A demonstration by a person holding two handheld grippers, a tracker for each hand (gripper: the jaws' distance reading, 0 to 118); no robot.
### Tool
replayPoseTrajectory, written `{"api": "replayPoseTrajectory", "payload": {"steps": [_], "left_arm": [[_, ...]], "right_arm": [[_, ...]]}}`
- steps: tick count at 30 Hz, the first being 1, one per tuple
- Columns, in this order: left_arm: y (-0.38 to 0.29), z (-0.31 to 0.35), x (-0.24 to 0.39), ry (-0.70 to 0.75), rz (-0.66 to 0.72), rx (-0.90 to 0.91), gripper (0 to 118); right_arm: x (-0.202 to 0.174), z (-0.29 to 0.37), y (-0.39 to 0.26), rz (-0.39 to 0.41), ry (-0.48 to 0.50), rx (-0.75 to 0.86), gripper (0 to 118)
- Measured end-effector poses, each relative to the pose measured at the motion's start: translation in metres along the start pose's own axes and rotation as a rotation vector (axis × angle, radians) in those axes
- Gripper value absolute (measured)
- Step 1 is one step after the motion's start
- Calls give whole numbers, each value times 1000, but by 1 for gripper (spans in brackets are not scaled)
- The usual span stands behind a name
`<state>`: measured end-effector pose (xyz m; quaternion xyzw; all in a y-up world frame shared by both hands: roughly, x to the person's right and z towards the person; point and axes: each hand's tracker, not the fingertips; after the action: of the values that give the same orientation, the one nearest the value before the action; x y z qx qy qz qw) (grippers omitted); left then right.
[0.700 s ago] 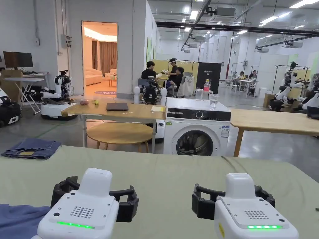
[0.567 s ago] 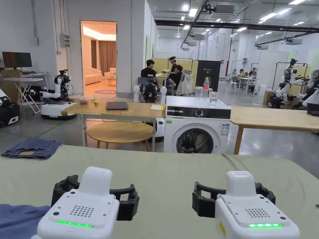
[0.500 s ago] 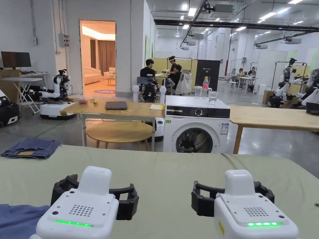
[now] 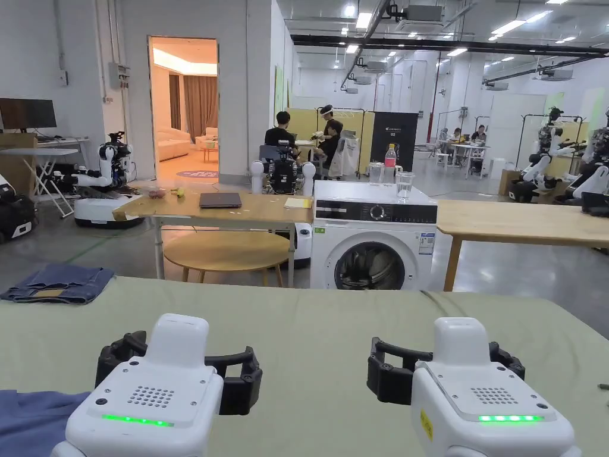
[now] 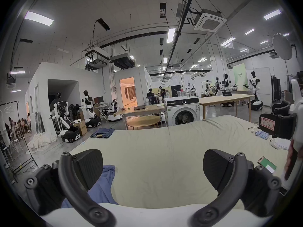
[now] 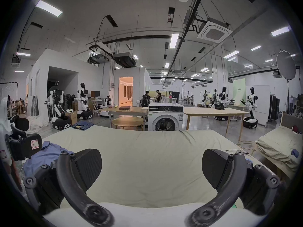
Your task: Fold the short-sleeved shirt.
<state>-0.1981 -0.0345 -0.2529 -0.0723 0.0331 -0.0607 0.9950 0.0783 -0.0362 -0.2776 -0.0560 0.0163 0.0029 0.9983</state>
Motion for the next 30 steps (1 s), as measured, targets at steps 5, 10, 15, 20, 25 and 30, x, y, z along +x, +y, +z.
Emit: {"api": "replayPoseTrajectory", "payload": {"steps": [5,10,15,20,25,30], "left_arm": [[-1,0,1,1,-6,-2,118],[-2,-1,1,2,-7,-2,118],[-6,-3,1,-21,14,-15,68],[-9,-3,4,-41,10,-17,11],[-9,-2,8,-49,5,-1,5],[-7,5,-10,19,13,17,5]], "right_arm": [[-2,-1,-1,17,7,-8,118],[-2,-1,-3,22,-18,-3,118],[2,-1,-5,0,-9,-11,51],[1,3,-15,21,-84,19,0],[4,6,-15,12,-62,18,0],[-10,5,-11,50,-44,14,0]]}}
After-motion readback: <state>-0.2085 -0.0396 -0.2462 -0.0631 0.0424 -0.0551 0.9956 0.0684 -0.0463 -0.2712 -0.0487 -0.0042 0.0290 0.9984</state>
